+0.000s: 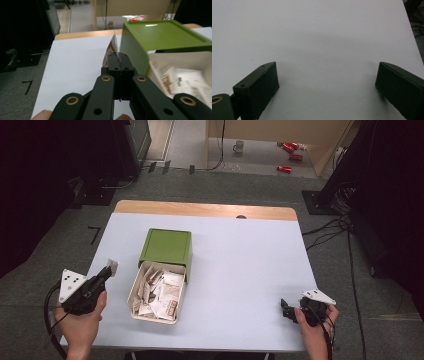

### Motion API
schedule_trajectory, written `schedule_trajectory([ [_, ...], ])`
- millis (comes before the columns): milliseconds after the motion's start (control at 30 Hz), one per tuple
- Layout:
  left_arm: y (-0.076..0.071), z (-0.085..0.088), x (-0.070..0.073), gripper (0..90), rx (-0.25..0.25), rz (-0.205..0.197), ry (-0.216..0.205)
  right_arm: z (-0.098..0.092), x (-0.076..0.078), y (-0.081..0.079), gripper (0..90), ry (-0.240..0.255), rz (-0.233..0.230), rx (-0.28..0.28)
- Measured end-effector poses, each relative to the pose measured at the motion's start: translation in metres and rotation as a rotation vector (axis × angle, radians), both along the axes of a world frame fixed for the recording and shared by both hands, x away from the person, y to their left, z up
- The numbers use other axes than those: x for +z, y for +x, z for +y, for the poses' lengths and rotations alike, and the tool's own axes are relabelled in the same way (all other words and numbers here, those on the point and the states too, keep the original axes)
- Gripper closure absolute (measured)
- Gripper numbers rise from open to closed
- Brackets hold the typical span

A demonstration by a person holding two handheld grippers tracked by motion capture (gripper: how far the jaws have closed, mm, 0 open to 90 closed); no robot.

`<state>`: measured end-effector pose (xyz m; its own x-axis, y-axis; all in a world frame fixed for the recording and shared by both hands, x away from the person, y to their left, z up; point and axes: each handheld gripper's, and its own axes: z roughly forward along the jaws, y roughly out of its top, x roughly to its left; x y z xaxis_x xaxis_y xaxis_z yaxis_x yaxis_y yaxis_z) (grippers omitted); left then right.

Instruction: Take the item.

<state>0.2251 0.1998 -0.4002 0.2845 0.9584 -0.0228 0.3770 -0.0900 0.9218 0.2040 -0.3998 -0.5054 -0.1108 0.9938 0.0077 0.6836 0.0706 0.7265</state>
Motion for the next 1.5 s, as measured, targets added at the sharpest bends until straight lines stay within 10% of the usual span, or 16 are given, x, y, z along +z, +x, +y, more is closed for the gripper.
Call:
schedule_trajectory([
  [467,0.015,0.015,-0.038,90.0,0.116,0.077,0.105,0.0,0.0,0.0,4.1,0.0,0.0,0.0],
  [733,0.019,0.015,-0.056,90.0,0.183,0.104,0.232,0.0,0.0,0.0,4.1,0.0,0.0,0.0],
  [1500,0.027,0.005,-0.078,90.0,0.093,0.194,0.192,0.0,0.0,0.0,4.1,0.0,0.0,0.0],
])
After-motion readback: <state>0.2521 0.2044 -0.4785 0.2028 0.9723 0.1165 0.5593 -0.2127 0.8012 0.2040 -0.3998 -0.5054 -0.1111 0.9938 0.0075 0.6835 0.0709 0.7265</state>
